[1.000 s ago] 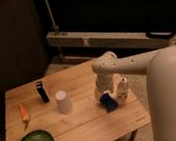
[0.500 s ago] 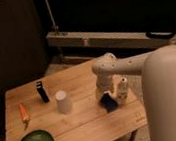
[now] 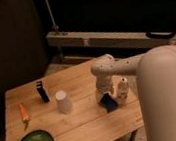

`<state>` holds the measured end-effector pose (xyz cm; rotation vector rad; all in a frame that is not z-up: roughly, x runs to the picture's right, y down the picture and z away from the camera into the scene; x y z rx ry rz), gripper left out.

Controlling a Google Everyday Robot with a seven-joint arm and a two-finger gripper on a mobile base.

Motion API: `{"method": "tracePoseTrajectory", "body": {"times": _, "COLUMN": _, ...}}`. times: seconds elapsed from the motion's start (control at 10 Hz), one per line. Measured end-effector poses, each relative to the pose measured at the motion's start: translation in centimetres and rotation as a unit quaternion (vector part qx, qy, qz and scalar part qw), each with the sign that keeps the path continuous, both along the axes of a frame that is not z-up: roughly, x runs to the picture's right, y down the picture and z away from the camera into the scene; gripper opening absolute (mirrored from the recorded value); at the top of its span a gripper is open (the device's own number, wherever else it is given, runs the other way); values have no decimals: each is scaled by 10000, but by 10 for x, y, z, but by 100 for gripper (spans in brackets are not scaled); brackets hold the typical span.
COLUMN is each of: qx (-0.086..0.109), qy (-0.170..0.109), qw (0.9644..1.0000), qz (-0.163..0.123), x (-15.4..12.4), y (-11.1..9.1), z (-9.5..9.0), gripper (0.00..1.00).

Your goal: Place the white sponge in the ceramic bowl

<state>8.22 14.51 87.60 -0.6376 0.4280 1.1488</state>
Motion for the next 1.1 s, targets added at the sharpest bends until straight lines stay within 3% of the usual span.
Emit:
{"method": "tracePoseTrajectory", "body": {"times": 0.1, "qx": -10, "qy": 54, "qw": 10000, "qz": -8, "x": 1, "y": 1, "z": 0, "gripper": 60}}
{"method": "tracePoseTrajectory", "body": {"times": 0.5, "qx": -157, "qy": 155, "qw": 9996, "qz": -151, "x": -5, "y": 6, "z": 4, "gripper": 19}}
{"method": "tracePoseTrajectory", "body": {"times": 0.7, "qx": -272, "qy": 151, "qw": 9993, "qz": -192, "x": -9, "y": 12, "z": 7, "gripper": 3}}
{"method": "tracePoseTrajectory", "body": {"times": 1.1, "qx": -291, "qy": 157, "qw": 9993, "qz": -177, "x": -8, "y": 12, "z": 6, "gripper": 0}}
